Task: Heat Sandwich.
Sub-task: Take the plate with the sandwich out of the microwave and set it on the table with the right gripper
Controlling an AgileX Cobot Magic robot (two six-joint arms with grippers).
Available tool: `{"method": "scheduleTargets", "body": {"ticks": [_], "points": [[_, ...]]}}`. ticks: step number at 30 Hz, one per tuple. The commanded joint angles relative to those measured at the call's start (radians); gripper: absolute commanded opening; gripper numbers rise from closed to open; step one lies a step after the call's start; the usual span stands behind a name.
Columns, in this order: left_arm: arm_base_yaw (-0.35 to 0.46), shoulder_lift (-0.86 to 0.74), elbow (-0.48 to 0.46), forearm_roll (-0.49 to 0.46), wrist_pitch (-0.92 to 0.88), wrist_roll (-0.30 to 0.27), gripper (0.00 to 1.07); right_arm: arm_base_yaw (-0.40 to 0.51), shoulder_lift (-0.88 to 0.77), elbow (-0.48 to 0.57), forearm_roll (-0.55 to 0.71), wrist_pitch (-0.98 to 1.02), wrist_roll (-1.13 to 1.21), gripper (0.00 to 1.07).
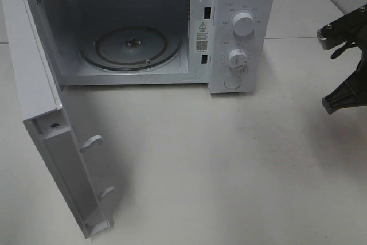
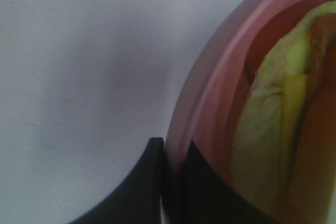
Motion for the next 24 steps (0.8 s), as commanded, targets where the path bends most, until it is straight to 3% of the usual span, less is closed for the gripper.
{"method": "scheduleTargets", "body": {"ticks": [1, 24], "points": [[0.004, -0.022, 0.003, -0.002, -0.009, -0.003, 0.98, -0.006, 0.035, -0.007, -0.050, 0.011, 0.025, 0.02], [0.004, -0.022, 0.003, -0.002, -0.009, -0.003, 0.98, -0.006, 0.268, -0.007, -0.104, -0.060, 0.156, 0.02]]}}
